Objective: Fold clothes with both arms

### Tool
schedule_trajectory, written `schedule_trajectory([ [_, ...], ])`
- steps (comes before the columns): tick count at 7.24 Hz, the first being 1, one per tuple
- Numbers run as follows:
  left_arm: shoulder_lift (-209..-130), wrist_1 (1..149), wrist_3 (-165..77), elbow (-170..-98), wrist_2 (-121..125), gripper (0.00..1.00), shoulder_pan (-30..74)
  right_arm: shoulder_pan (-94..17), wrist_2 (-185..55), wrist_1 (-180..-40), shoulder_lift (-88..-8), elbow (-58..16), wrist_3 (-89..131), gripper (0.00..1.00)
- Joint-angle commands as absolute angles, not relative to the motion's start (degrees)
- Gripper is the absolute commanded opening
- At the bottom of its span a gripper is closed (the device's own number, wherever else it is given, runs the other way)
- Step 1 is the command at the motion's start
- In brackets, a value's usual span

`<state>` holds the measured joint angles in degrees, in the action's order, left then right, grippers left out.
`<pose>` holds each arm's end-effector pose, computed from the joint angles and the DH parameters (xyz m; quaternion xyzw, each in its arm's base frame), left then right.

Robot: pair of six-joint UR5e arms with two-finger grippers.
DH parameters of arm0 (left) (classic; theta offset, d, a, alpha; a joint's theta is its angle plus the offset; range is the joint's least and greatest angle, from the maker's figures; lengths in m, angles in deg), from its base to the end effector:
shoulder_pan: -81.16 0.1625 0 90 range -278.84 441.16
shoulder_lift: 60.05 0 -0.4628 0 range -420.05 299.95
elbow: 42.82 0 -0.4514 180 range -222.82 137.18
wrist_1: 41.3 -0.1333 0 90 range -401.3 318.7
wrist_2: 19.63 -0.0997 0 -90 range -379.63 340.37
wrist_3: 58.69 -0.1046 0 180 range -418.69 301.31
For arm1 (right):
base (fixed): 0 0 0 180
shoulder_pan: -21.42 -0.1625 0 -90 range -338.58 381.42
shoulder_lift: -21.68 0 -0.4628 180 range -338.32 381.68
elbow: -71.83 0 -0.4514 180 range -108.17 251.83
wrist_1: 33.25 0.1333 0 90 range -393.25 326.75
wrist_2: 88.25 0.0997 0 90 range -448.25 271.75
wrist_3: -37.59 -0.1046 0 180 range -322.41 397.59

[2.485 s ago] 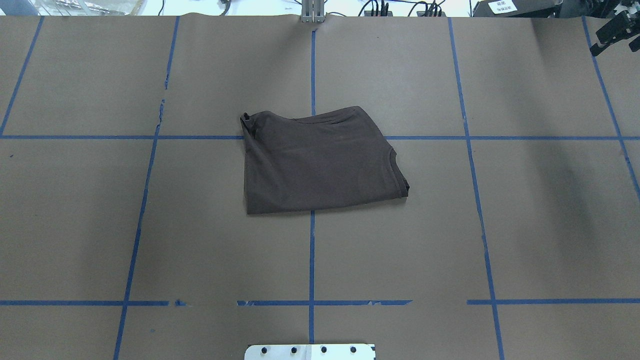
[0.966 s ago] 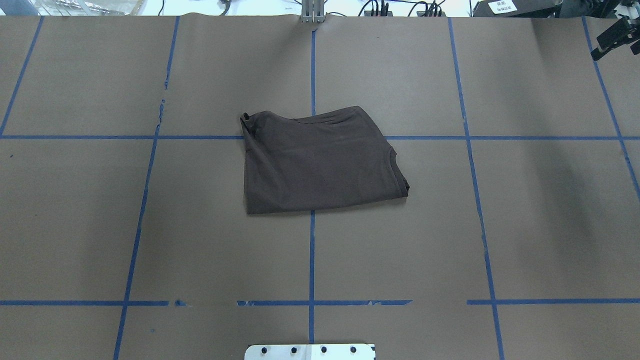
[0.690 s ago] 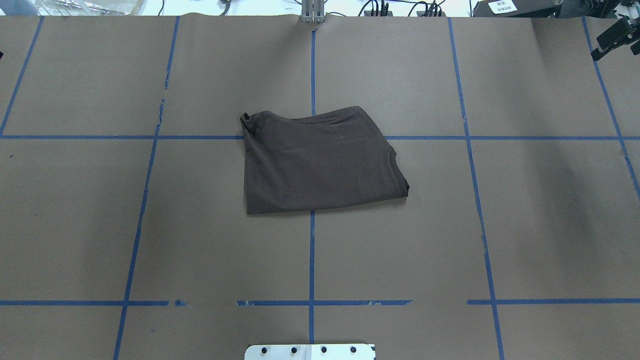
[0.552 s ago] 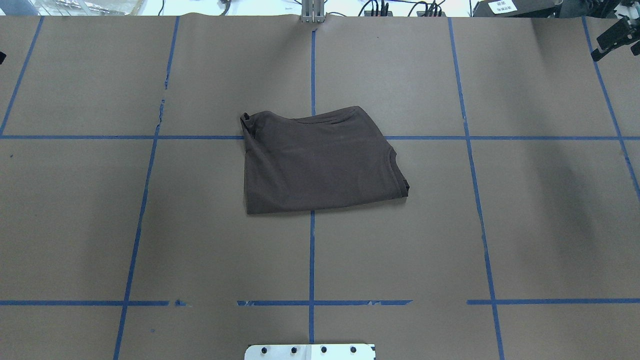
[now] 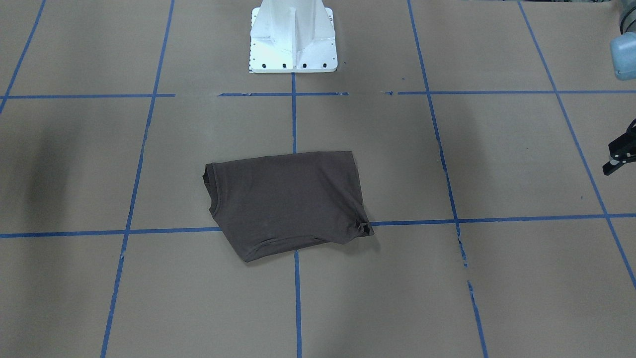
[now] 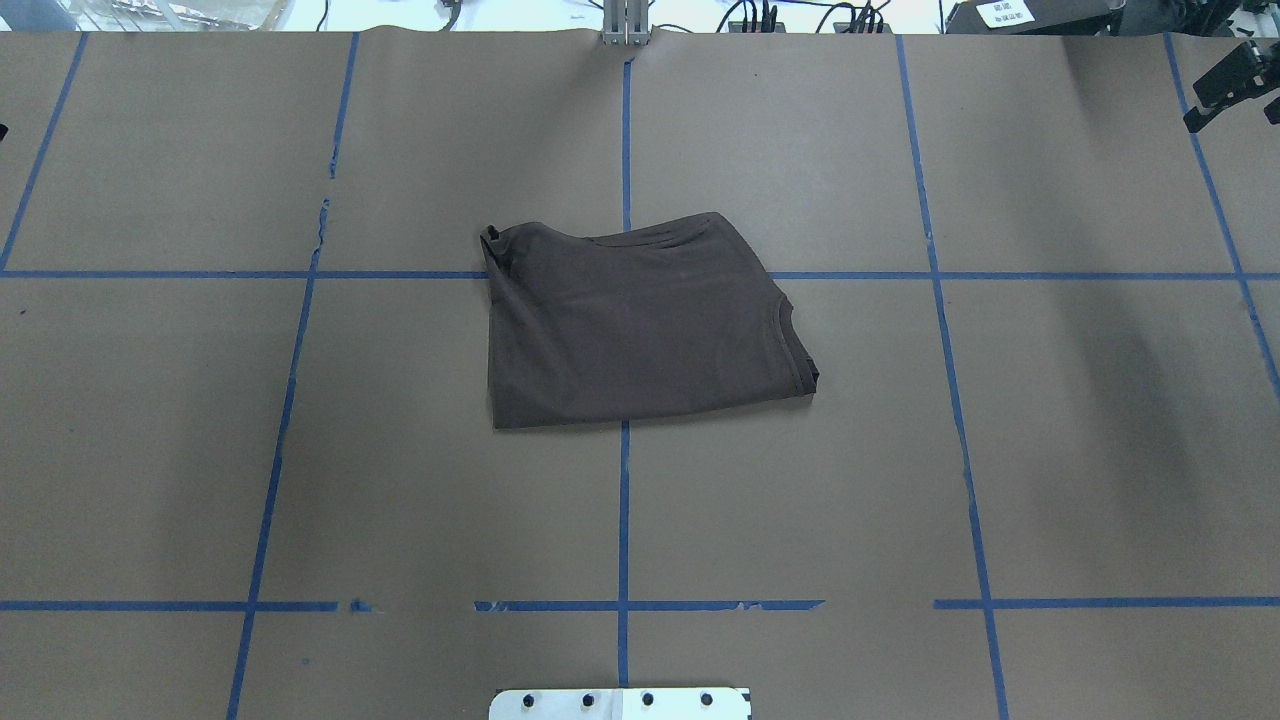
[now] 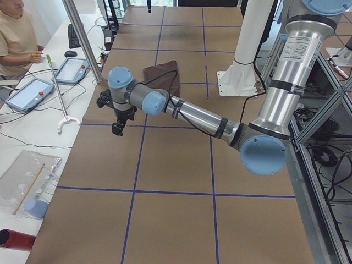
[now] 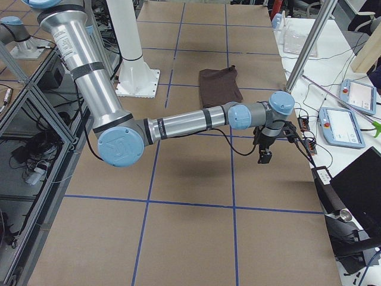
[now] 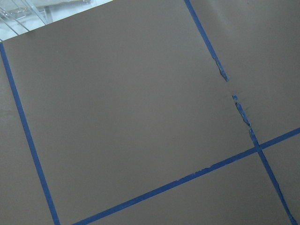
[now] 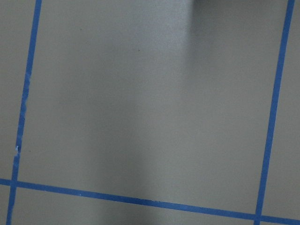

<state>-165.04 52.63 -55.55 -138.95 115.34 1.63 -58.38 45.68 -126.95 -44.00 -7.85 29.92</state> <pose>0.0620 -0.6622 0.4717 0.1547 0.3945 0.1404 0.8948 -0.0713 -0.7392 0.5313 0.0244 -0.3809 -0.0540 0.9227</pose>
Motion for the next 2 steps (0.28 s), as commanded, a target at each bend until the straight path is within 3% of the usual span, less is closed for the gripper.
schedule_trajectory([
  [1,-164.7,52.7,-55.6,-138.9,115.3,1.00,1.6,-58.2,45.6,-128.0,-43.8,-7.8,30.0,1.00],
  [2,-164.8,52.8,-55.7,-139.0,115.2,1.00,1.6,-58.2,45.5,-128.0,-43.8,-7.8,30.0,1.00],
])
